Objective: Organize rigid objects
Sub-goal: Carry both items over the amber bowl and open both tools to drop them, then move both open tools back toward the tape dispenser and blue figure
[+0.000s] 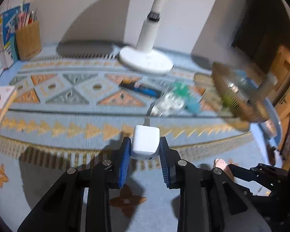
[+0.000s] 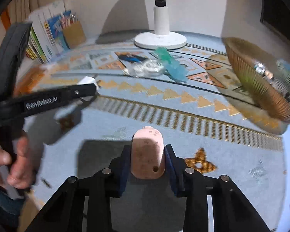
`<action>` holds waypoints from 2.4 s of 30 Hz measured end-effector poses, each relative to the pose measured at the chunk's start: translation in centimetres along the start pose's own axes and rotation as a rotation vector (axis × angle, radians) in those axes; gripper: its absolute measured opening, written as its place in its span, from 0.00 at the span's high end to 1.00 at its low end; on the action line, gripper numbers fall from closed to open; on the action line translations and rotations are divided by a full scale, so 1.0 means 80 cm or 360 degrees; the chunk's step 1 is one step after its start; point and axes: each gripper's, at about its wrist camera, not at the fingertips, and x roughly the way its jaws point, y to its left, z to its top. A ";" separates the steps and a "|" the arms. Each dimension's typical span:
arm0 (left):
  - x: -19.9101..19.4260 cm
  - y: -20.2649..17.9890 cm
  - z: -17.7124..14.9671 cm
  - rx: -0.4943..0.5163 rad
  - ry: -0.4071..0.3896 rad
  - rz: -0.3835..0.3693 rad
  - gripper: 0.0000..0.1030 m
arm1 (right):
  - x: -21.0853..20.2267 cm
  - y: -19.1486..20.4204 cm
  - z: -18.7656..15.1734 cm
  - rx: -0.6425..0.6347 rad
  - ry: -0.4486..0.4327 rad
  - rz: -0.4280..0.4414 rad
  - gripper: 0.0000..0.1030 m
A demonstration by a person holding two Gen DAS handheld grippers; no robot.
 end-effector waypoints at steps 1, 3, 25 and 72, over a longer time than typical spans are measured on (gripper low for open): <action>-0.006 -0.003 0.004 0.0002 -0.0023 -0.0032 0.75 | -0.010 -0.005 0.004 0.0023 -0.0038 0.0032 0.67; -0.016 -0.013 0.013 0.0016 -0.0037 -0.0104 0.75 | -0.030 -0.011 0.012 0.0048 -0.0114 0.0050 0.67; 0.073 -0.272 0.145 0.0400 -0.0081 -0.0464 0.75 | -0.177 -0.275 0.095 0.0684 -0.0459 -0.0694 0.67; -0.018 0.035 -0.020 0.0013 -0.0169 0.0496 0.01 | 0.007 0.004 0.008 -0.0089 -0.0208 -0.0457 0.22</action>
